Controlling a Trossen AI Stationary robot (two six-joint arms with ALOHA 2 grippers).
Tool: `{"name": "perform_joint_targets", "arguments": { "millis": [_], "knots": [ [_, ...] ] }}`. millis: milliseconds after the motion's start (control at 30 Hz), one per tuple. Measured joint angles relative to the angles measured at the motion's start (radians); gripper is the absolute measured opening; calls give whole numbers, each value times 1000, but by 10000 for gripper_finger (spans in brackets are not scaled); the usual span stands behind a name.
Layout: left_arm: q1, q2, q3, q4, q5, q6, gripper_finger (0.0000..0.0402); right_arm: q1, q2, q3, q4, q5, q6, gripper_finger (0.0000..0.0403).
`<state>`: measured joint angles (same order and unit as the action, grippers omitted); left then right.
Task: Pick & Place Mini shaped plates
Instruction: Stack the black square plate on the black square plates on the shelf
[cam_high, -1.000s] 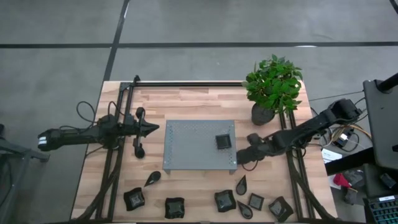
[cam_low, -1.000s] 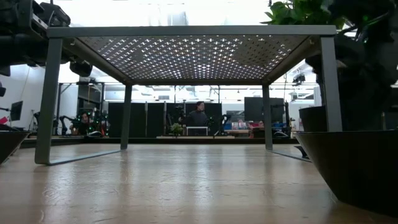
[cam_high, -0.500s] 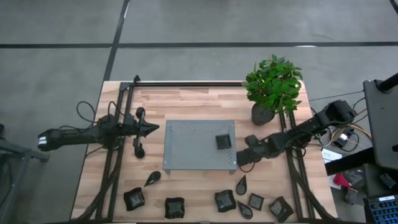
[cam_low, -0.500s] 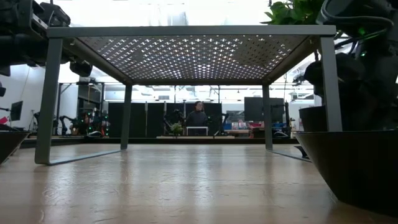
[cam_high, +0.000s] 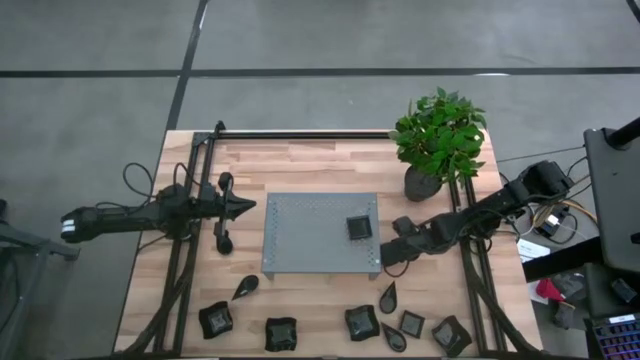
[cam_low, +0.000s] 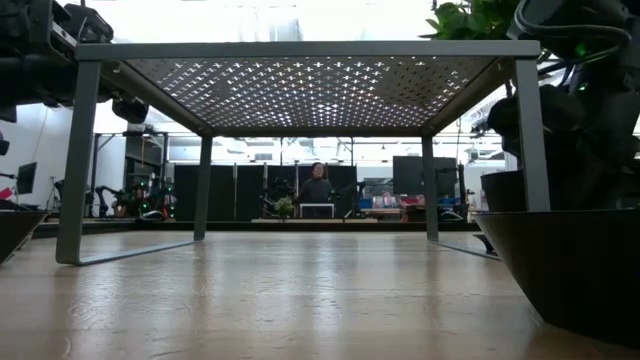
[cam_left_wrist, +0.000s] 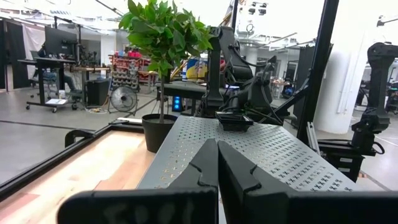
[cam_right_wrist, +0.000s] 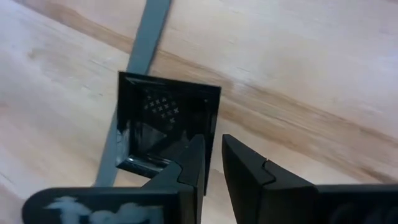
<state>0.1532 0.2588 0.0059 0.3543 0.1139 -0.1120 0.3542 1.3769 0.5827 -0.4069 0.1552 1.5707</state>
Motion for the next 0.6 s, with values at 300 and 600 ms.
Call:
{"name": "perform_joint_targets", "arguments": {
  "millis": [300, 600],
  "knots": [
    [0, 0, 0, 0, 0, 0, 0, -2, 8, -3, 22, 4, -8, 51],
    [0, 0, 0, 0, 0, 0, 0, -2, 16, -10, 32, 4, -16, 22]
  ]
}}
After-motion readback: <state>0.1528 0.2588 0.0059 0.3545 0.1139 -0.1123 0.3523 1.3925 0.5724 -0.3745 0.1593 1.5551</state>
